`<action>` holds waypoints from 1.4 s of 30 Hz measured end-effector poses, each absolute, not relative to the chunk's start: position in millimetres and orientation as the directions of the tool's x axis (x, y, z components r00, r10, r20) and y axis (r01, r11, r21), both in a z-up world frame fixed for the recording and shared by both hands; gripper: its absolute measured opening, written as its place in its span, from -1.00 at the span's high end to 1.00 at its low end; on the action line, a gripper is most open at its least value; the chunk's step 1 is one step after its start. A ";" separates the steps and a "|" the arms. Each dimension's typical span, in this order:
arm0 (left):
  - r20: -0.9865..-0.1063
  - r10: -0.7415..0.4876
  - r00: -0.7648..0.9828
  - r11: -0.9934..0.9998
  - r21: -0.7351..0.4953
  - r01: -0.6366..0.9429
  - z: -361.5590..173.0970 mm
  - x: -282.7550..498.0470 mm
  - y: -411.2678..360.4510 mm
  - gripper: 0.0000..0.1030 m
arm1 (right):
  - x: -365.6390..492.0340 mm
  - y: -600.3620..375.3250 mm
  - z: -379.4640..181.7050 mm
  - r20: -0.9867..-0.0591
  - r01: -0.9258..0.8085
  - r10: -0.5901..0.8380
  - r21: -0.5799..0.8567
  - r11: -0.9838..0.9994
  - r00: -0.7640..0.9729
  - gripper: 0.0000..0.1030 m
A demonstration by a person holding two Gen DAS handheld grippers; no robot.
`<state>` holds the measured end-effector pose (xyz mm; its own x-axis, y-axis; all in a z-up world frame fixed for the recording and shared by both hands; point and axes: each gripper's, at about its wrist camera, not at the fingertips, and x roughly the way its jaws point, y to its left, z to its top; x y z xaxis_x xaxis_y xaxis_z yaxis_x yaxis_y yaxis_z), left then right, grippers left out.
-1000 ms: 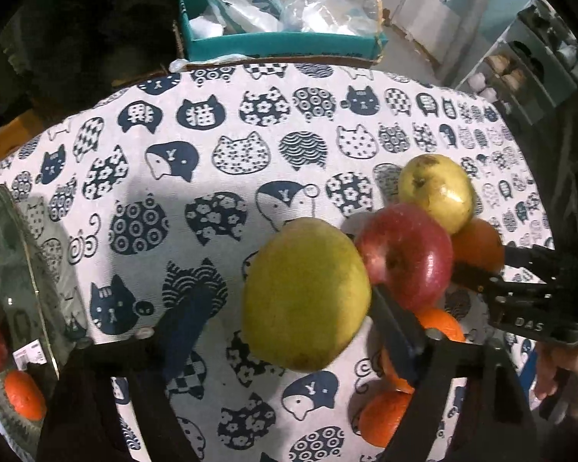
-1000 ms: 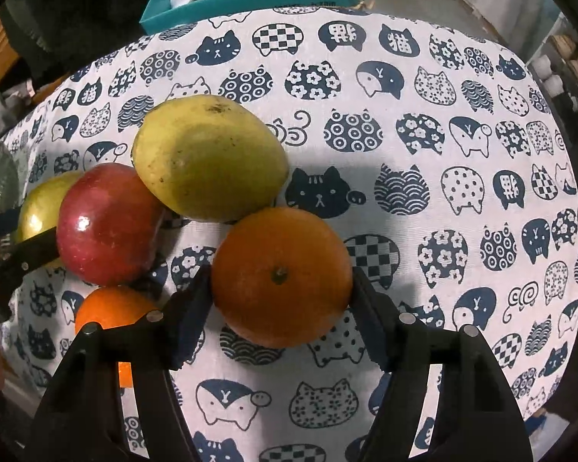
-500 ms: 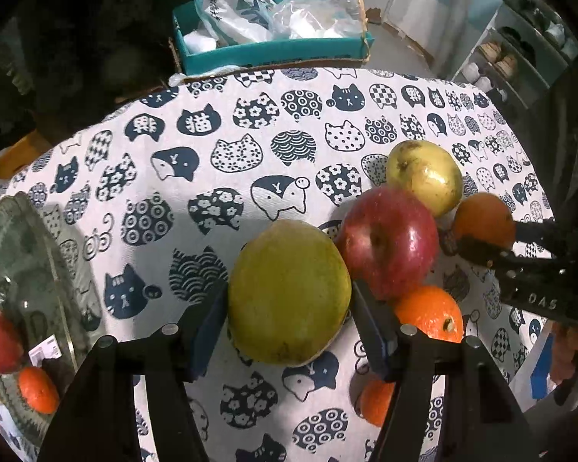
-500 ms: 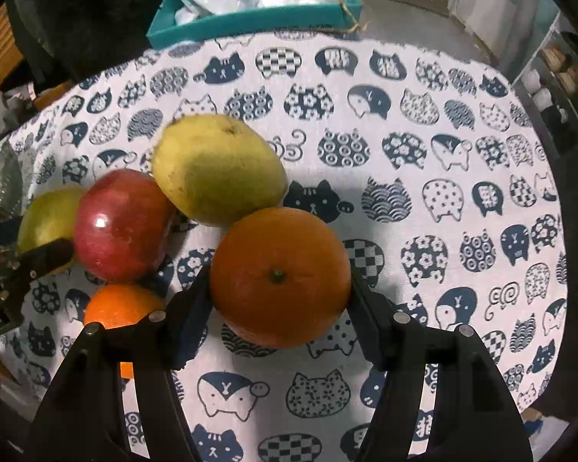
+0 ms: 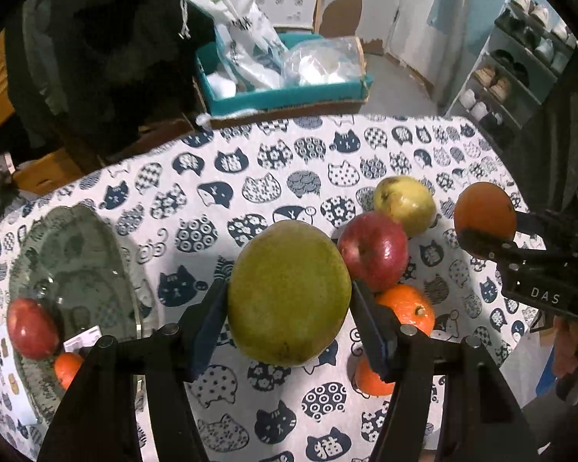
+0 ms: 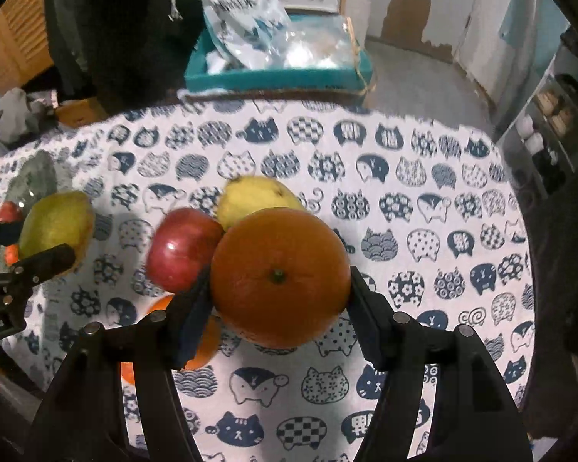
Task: Organize fruits
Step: 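Lift the pear and orange and carry them toward the glass bowl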
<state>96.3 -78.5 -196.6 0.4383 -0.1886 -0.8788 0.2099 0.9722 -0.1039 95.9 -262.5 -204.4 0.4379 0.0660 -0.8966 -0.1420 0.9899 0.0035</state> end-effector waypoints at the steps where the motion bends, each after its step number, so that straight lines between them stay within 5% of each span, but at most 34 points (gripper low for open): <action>1: -0.876 -0.188 0.445 0.973 -0.102 0.209 -193.5 94.5 -77.7 -0.27 | 94.4 -260.3 -199.1 -0.891 -0.148 0.074 0.008 0.989 0.449 -0.29; 23: -0.749 -0.169 0.641 0.985 -0.117 0.123 -99.3 48.7 -23.7 -0.27 | 61.2 -222.3 -93.2 -0.732 -0.258 0.208 0.046 0.965 0.649 -0.28; 42: -0.713 -0.123 0.690 0.990 -0.139 0.033 -80.2 30.0 32.5 -0.27 | 57.2 -160.7 -56.2 -0.674 -0.390 0.332 0.070 0.918 0.660 -0.28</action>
<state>30.0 32.5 -80.2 0.6904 -0.1226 -0.7129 0.0325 0.9898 -0.1387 57.2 -160.7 -56.2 0.6596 0.3320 -0.6743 -0.3900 0.9181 0.0705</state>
